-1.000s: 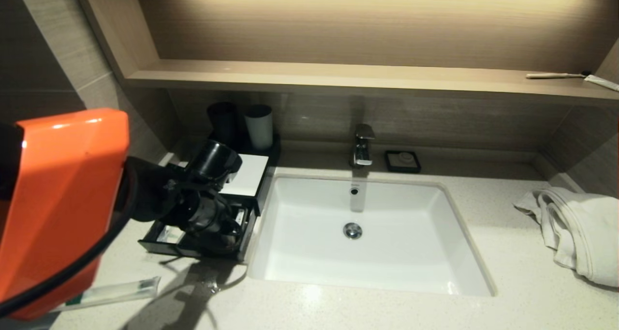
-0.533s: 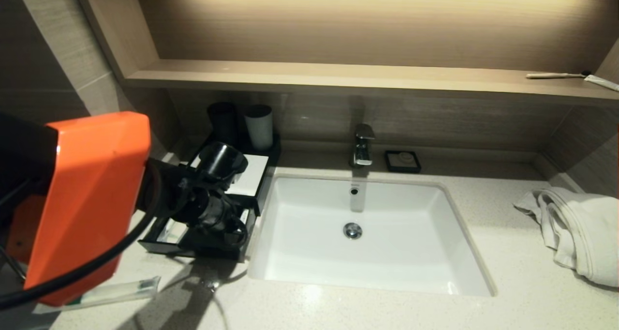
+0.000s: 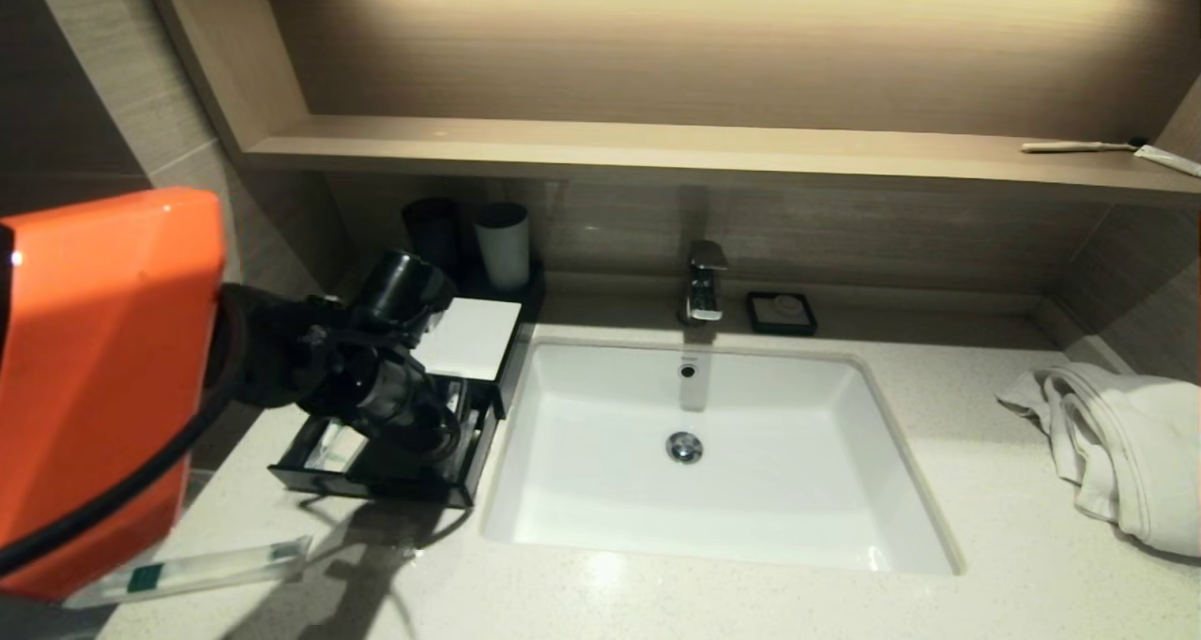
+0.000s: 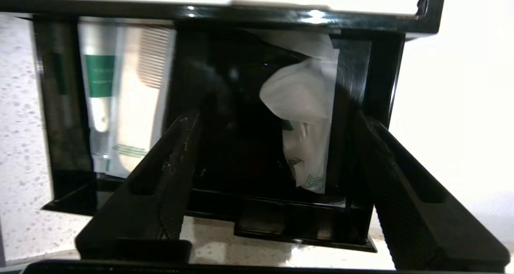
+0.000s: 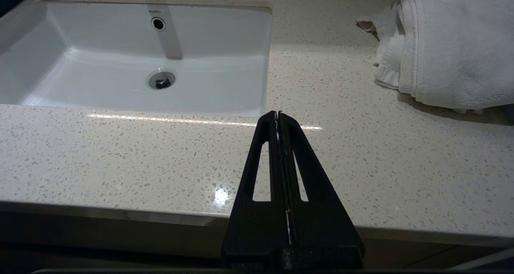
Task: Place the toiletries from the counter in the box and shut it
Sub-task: Place the bathroom toiletry into the drawer, then pick up the bathroom toiletry
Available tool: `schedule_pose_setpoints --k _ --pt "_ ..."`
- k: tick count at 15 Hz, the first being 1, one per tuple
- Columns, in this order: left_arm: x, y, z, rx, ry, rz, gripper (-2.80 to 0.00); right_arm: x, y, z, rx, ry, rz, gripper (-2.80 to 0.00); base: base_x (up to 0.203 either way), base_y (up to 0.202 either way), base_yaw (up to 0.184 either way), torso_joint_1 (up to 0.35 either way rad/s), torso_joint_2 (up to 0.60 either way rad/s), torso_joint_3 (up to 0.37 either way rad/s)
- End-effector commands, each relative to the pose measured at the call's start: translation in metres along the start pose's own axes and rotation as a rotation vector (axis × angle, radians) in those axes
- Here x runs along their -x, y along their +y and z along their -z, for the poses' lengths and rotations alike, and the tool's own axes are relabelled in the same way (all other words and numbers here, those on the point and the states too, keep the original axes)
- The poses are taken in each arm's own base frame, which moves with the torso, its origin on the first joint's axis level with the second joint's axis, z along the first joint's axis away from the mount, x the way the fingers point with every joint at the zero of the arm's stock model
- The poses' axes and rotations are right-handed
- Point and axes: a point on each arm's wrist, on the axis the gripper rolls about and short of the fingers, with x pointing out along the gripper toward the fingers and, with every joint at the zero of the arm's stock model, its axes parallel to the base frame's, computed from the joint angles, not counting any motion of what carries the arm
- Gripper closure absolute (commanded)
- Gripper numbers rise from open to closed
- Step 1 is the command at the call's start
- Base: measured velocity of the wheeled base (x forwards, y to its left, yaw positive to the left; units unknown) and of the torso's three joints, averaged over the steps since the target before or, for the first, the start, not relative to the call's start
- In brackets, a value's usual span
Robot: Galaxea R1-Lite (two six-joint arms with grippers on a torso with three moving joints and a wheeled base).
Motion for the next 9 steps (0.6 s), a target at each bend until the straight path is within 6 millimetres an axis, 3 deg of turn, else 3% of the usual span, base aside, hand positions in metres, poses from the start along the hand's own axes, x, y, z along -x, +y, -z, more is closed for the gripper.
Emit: schedule_pose_setpoints --k 1,3,4,6,9 --pt "0.025 0.012 -0.008 0.034 -0.071 0.000 -2.80 0.000 0.000 0.000 0.000 0.000 -0.001 0.00 0.000 0.000 0.000 0.000 0.00 0.000" --pt "0.048 0.021 -0.011 0.057 -0.124 0.000 -2.80 0.000 0.000 0.000 0.000 0.000 -0.001 0.00 0.000 0.000 0.000 0.000 0.00 0.000" --pt "0.059 0.024 -0.007 0.062 -0.142 -0.008 0.00 0.000 0.000 0.000 0.000 0.000 -0.001 0.00 0.000 0.000 0.000 0.000 0.00 0.000" --pt "0.076 0.032 0.005 0.066 -0.154 -0.022 0.00 0.000 0.000 0.000 0.000 0.000 0.001 0.00 0.000 0.000 0.000 0.000 0.00 0.000" --pt "0.087 0.048 0.031 0.084 -0.127 -0.084 0.00 0.000 0.000 0.000 0.000 0.000 -0.001 0.00 0.000 0.000 0.000 0.000 0.00 0.000"
